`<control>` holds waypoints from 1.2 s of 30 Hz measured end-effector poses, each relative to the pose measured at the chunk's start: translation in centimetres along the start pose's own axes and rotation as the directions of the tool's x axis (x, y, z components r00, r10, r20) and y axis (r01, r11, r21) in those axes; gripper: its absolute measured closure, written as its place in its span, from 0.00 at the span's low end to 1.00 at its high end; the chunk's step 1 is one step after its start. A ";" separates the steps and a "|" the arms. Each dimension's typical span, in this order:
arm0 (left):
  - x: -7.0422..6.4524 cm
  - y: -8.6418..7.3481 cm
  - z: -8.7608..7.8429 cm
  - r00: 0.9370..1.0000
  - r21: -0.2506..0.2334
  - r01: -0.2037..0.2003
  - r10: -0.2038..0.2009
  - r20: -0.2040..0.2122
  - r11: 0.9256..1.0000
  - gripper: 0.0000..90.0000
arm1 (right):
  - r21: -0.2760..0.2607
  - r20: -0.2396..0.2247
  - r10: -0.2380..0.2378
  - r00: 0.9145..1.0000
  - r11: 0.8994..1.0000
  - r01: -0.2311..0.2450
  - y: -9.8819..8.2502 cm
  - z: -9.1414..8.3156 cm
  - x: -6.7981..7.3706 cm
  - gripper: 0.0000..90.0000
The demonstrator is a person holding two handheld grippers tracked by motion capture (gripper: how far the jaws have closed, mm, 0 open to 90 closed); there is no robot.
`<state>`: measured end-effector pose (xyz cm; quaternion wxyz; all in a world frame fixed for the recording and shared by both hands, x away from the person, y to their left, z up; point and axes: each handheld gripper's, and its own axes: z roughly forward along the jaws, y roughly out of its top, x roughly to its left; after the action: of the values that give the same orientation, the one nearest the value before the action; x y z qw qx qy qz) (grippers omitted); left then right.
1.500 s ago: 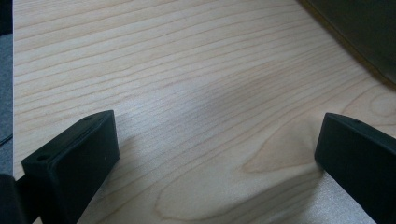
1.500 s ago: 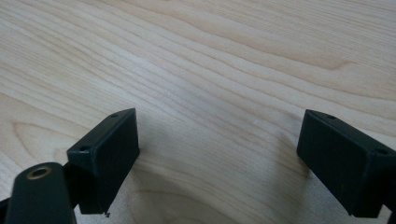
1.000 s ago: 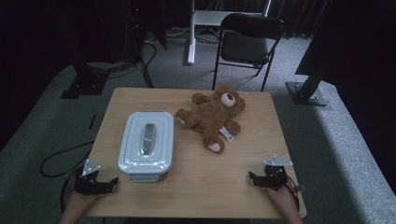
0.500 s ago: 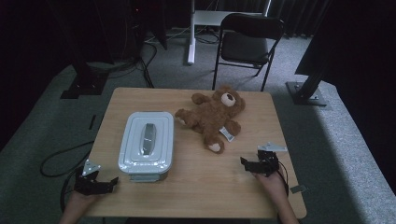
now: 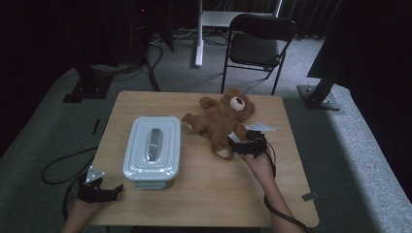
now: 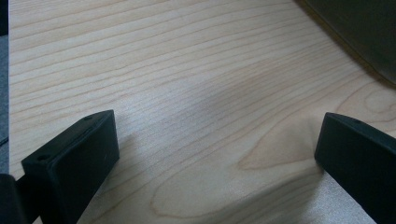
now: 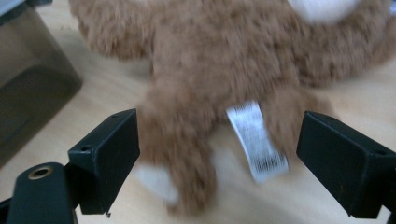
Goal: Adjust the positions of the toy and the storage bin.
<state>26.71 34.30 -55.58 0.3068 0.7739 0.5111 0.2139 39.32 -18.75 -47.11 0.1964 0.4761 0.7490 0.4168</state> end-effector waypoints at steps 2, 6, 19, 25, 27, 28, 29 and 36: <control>0.0 0.0 0.0 1.000 0.000 0.000 0.000 0.000 1.000 0.01 | -0.007 0.004 -0.004 1.000 1.000 0.004 1.2 0.7 0.3 0.14; 0.0 0.0 0.0 1.000 0.000 0.000 0.000 0.000 1.000 0.01 | -0.017 0.007 0.004 1.000 1.000 -0.004 2.8 1.6 0.6 0.14; 0.0 0.0 0.0 1.000 0.000 0.000 0.000 0.000 1.000 0.01 | -0.017 0.054 0.184 0.982 0.983 -0.183 6.9 6.9 1.0 0.14; 0.0 0.0 0.0 1.000 0.000 0.000 0.000 0.000 1.000 0.01 | -0.021 0.066 0.275 0.959 0.961 -0.275 7.1 8.3 0.7 0.14; 0.0 0.0 0.0 1.000 0.001 0.000 0.000 0.000 1.000 0.01 | 0.011 0.093 0.284 0.954 0.958 -0.287 7.0 9.3 1.0 0.13; 0.0 0.0 0.0 1.000 0.001 0.000 0.000 0.000 1.000 0.01 | 0.035 0.108 0.276 0.955 0.959 -0.281 6.9 9.9 1.1 0.13; 0.0 0.0 0.0 1.000 0.000 0.000 0.000 0.000 1.000 0.01 | 0.063 0.112 0.280 0.953 0.955 -0.288 6.6 10.4 1.3 0.12; 0.0 0.0 0.0 1.000 0.000 0.001 -0.001 -0.001 1.000 0.01 | 0.126 0.122 0.289 0.950 0.945 -0.303 5.4 12.0 1.2 0.12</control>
<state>26.70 34.29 -55.58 0.3066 0.7735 0.5117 0.2141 50.01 -11.33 -49.54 0.1350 0.6168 0.6858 0.3620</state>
